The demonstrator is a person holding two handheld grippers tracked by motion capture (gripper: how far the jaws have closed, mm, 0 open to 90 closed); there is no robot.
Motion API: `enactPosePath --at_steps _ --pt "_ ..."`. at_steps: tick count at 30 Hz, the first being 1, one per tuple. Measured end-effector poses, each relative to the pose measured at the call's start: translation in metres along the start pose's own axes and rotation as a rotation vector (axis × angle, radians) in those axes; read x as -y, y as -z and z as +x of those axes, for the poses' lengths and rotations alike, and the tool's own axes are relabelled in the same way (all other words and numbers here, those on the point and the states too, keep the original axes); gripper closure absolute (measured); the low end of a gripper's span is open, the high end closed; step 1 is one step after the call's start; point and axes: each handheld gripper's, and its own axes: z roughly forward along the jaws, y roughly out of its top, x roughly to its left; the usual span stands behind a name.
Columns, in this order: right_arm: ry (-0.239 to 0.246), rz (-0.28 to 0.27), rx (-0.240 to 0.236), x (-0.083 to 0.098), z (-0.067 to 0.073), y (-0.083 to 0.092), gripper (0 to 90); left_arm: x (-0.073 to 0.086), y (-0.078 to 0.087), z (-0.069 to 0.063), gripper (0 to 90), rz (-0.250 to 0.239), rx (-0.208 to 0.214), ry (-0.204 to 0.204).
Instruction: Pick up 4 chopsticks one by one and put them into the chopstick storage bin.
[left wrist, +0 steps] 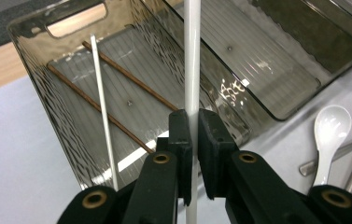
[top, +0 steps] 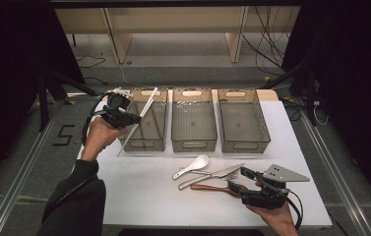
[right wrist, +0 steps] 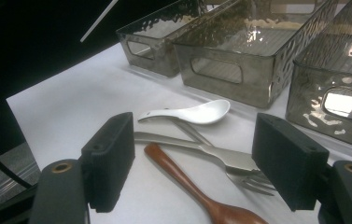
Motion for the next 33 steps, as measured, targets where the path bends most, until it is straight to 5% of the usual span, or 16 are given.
enactPosePath --at_steps 18,33 --pt "0.002 0.005 -0.008 0.000 0.001 -0.001 30.3 -0.036 -0.021 0.021 83.9 -0.033 -0.065 0.000" --pt "0.001 0.006 -0.015 0.001 0.001 -0.001 30.4 -0.029 -0.051 0.037 83.8 -0.057 -0.099 0.038"
